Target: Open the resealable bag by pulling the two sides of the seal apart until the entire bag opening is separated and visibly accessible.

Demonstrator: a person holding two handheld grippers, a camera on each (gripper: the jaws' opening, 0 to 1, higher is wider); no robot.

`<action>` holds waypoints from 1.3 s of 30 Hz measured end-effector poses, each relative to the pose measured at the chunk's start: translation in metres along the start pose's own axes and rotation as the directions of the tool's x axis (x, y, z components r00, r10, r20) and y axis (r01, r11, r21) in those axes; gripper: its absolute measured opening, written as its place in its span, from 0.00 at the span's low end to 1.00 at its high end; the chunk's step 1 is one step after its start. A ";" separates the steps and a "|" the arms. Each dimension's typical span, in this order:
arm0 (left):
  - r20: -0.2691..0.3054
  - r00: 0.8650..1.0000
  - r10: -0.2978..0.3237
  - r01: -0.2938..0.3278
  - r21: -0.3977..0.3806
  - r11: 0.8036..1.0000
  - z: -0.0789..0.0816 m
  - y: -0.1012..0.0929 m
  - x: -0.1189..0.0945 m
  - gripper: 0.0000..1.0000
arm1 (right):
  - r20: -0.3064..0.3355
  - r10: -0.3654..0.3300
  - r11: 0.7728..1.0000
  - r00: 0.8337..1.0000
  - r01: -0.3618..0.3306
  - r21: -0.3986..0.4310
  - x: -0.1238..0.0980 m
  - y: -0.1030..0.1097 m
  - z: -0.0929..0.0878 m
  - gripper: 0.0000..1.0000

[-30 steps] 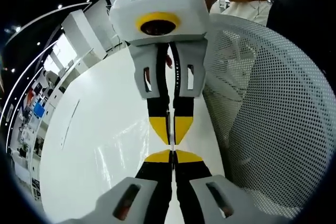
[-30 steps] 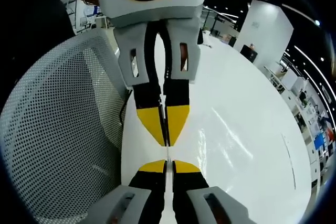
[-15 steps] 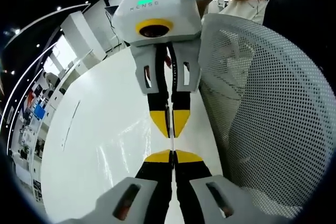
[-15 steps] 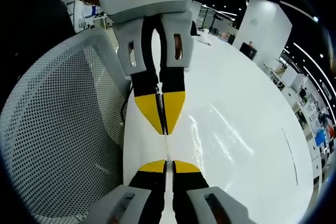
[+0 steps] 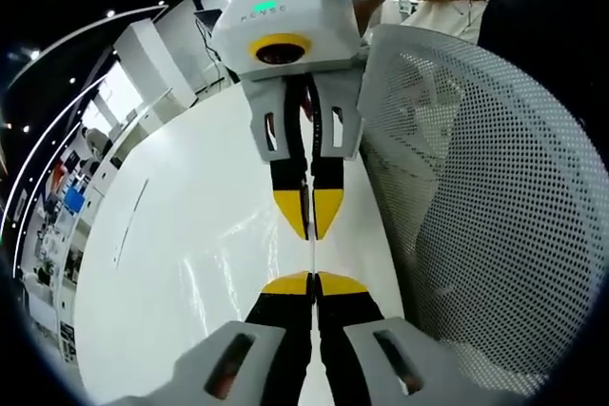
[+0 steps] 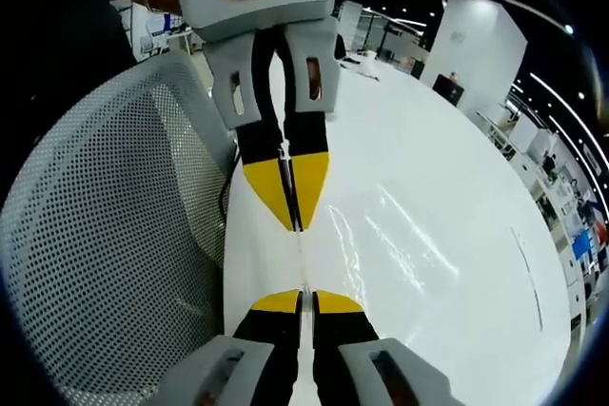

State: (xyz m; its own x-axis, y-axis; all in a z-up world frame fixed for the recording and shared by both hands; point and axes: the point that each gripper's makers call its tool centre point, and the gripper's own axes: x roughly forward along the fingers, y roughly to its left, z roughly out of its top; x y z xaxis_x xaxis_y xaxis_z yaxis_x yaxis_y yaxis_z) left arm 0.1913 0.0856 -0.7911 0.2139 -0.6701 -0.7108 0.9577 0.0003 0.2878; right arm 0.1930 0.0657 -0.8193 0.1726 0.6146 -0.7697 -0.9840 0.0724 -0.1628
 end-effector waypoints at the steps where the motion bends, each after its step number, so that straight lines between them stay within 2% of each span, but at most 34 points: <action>1: 0.000 1.000 -0.001 0.001 -0.001 1.000 0.000 0.000 0.000 0.00 | -0.001 0.000 1.000 1.000 0.000 -0.001 0.000 0.000 -0.001 0.00; 8: -0.002 1.000 -0.002 0.002 -0.009 1.000 -0.003 -0.001 -0.002 0.00 | -0.036 -0.004 1.000 0.999 0.003 -0.012 -0.001 0.000 -0.010 0.00; 13: -0.002 1.000 0.000 0.000 -0.023 1.000 -0.007 -0.001 -0.004 0.00 | -0.025 -0.004 1.000 1.000 0.005 0.003 -0.002 0.000 -0.011 0.00; 39: -0.041 0.999 0.015 -0.017 -0.046 0.999 -0.022 0.003 -0.009 0.00 | -0.067 -0.033 0.998 0.997 0.036 0.045 -0.014 -0.009 -0.036 0.00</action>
State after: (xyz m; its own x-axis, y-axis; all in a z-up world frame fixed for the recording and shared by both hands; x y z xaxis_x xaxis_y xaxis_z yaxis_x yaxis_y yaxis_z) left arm 0.1968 0.1079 -0.7981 0.2356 -0.6387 -0.7325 0.9618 0.0454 0.2698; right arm 0.2014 0.0287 -0.8292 0.2078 0.5576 -0.8037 -0.9781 0.1297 -0.1630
